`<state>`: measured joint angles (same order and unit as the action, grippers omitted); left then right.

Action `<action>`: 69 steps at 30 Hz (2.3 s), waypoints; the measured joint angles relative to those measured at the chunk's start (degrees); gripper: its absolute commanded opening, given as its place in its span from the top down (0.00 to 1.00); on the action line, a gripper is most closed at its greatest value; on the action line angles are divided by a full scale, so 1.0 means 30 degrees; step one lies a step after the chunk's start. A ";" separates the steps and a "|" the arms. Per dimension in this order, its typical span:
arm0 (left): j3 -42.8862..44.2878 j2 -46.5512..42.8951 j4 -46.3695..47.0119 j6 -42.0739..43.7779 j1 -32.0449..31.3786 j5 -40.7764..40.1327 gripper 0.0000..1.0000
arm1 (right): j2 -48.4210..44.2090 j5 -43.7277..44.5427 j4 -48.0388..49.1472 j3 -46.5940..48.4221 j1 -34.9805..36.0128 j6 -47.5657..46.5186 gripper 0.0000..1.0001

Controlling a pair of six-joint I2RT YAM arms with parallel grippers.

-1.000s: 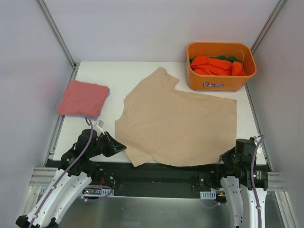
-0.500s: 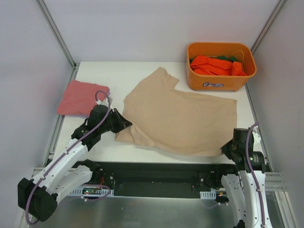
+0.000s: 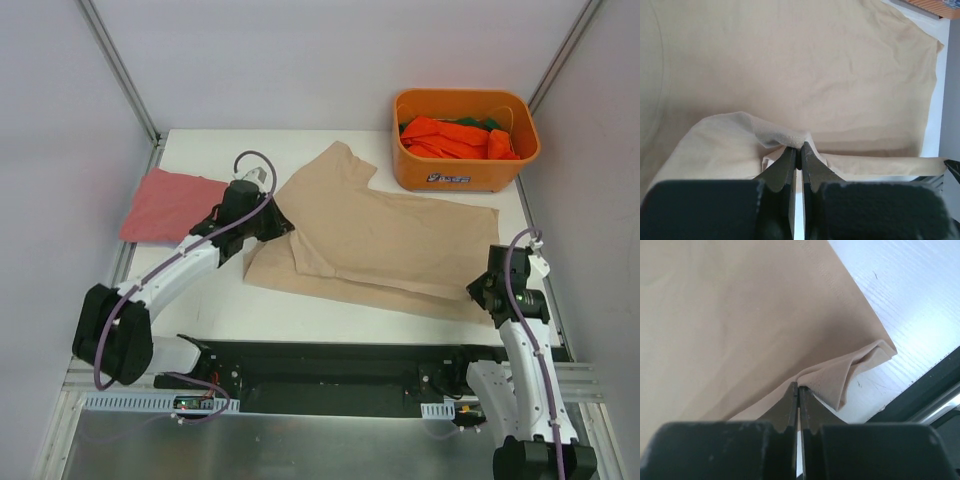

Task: Fold and stack the t-shirts
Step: Fold the flattened tshirt in 1/3 of the way

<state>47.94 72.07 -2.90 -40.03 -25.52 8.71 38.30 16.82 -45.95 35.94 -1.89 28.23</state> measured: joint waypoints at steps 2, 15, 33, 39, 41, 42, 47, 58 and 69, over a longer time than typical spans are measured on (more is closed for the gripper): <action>0.0882 0.1355 0.0321 0.0546 0.0000 0.0073 1.00 | 0.0437 -0.0036 0.0459 -0.0168 -0.0270 -0.0007 0.99; 0.4867 0.7541 0.1020 0.1996 0.0182 0.0255 0.37 | 0.2681 0.0109 0.4597 -0.1807 -0.2288 -0.1260 0.75; -0.0175 0.3774 0.1982 0.0393 0.1107 0.1800 0.01 | 0.2958 -0.8714 0.7898 -0.3155 -0.2295 -0.3555 0.04; -0.2878 0.4736 0.3534 -0.0896 0.1151 0.2703 0.01 | 0.5326 -0.9879 0.8386 -0.3912 -0.2047 -0.4109 0.04; -0.3410 0.4510 0.4167 -0.0998 0.1129 0.2608 0.01 | 0.6207 -0.9814 0.8546 -0.3526 -0.2047 -0.4146 0.04; -0.3730 0.4299 0.4430 -0.1071 0.1129 0.2594 0.01 | 0.6696 -0.9763 0.8597 -0.3286 -0.2047 -0.4153 0.04; -0.6244 0.1290 0.4036 -0.1486 0.1115 0.2120 0.01 | 0.7577 -0.9734 0.8735 -0.2790 -0.2033 -0.4073 0.03; -1.0768 -1.0564 -0.1705 -0.2470 0.0984 0.0758 0.01 | 0.5428 -1.1162 0.7512 -0.2900 -0.2011 -0.5530 0.04; -0.5100 -0.4619 -0.2776 -0.2208 -0.2280 0.0321 0.15 | 0.3563 -1.1897 0.7490 -0.3905 -0.1909 -0.5938 0.04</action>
<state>32.64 58.22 -11.22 -46.65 -32.36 9.67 48.99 -18.87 -23.49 24.23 -7.62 10.41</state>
